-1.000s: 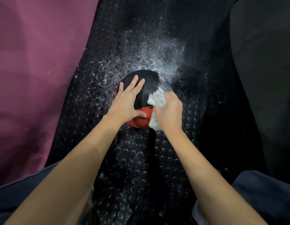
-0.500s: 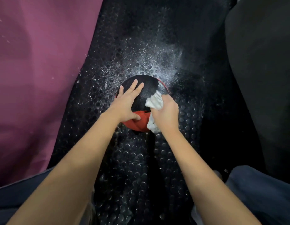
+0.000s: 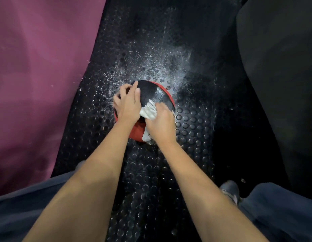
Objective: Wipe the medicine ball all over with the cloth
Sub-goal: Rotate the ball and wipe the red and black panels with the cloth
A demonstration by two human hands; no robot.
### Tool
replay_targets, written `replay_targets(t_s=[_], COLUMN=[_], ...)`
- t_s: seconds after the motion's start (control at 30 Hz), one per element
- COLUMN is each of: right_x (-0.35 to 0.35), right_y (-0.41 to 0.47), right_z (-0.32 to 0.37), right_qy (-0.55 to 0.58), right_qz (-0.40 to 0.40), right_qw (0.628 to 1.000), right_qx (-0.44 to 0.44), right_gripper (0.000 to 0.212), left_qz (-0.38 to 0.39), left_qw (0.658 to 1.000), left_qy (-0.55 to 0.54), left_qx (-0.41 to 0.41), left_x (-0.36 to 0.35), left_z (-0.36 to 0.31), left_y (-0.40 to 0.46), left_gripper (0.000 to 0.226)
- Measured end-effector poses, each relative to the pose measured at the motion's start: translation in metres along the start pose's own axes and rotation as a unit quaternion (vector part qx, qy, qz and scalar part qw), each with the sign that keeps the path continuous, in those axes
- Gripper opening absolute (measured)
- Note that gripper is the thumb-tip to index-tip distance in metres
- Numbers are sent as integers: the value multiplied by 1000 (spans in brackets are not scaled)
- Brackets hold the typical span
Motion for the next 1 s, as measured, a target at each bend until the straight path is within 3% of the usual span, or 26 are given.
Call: replay_targets(t_s=[0.1,0.2,0.3,0.47,0.57,0.7,0.83,1.0], right_x=[-1,10,35,35,30,34,39,41], right_y=[-7,4,49,98,93,88,97,77], right_z=[1,-10,-25,-24,-20,-21,-24,-27], right_qy=[-5,63,84,-127,-135,-199,-185,-204], right_qz=[22,71,18,142,153,165,148,155], right_qw=[1000,993,988,980,978,966,971,967], right_qx=[-1,-77,-131,-61,-44,4,-35,-11], right_gripper=[20,9,9,15,7,26,10,26], left_qz=[-35,-71,-106,-123,-127,-131,-131,-130], left_qw=[999,996,992,990,990,990,990,990], left_qy=[-11,-34,-50,-40,-34,-30,-18,-13], left_qx=[-31,-47,-56,-56,-40,-51,-56,-51], left_x=[-4,-9,-12,-17,-17,-18,-23,-24], left_z=[5,16,14,15,13,12,3,-1], left_y=[-1,-10,-16,-18,-15,-17,-19,-17], left_gripper=[46,53,50,48,46,51,50,50])
Point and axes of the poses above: each hand's wrist, its own y-axis towards the middle knuckle, its own x-axis out of the back of the hand, z = x × y, the point moved 2 cm from there along y, towards the middle knuckle, and after that the axes turned 8 degrees about -y, right-handed, at the moved point
